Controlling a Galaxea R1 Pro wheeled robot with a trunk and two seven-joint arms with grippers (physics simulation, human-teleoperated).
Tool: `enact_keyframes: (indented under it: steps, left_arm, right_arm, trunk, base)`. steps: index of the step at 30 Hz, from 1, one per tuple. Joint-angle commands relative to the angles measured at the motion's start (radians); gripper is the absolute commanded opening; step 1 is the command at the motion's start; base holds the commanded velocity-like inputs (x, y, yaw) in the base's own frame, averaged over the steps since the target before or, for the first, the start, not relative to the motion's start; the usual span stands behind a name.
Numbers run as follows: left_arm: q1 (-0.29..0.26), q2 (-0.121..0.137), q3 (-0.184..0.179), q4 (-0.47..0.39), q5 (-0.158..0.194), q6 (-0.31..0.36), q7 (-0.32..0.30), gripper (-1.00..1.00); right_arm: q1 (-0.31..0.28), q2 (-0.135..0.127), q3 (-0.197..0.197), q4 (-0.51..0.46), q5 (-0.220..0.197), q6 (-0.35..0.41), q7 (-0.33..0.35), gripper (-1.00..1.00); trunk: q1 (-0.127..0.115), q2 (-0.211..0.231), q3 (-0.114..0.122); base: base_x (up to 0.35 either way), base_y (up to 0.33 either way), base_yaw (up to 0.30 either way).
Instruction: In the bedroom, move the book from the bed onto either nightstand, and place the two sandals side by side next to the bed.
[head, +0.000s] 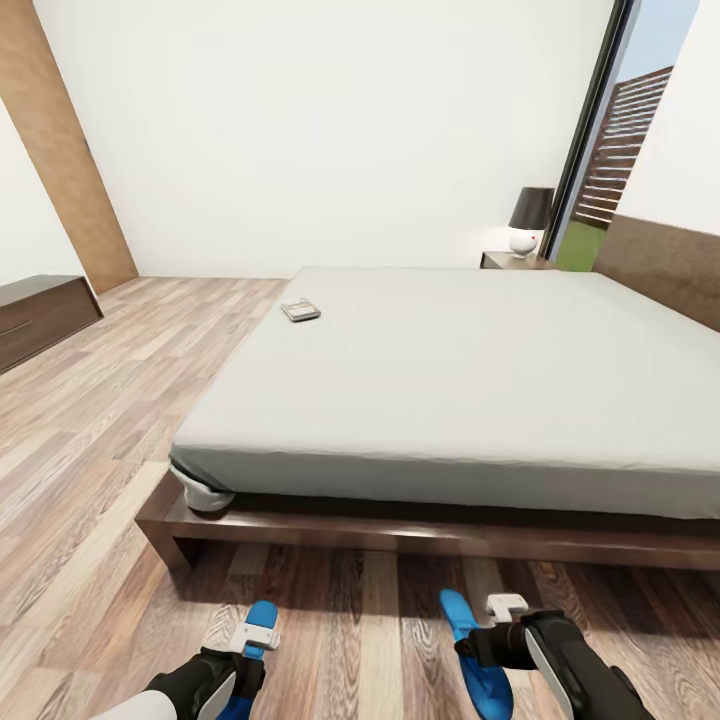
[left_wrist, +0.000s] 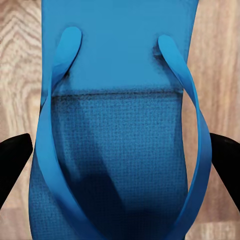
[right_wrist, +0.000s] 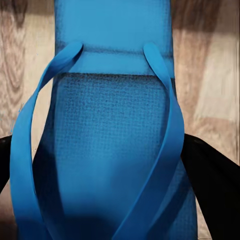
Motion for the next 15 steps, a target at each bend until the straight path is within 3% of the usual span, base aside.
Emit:
enact_keyframes:
  steps: [1,7,15]
  left_arm:
    - [0.0,0.0,-0.007,-0.002,0.003,0.007,0.003,-1.0]
    - [-0.001,0.0,-0.008,-0.002,-0.001,0.008,0.003,-1.0]
    - [-0.001,0.0,-0.013,-0.002,-0.001,0.007,0.003,-1.0]
  right_arm:
    - [0.004,-0.006,-0.017,-0.002,-0.001,0.004,0.003,-1.0]
    - [0.037,-0.039,-0.053,-0.003,-0.002,0.002,0.002,-1.0]
    - [0.054,-0.064,-0.058,-0.003,-0.003,0.001,0.002,-1.0]
  trunk:
    - [0.0,0.0,-0.001]
    - [0.0,0.0,-0.001]
    - [0.0,0.0,-0.001]
  base:
    - [0.007,0.002,0.0]
    - [0.002,0.001,0.0]
    - [0.001,0.001,0.0]
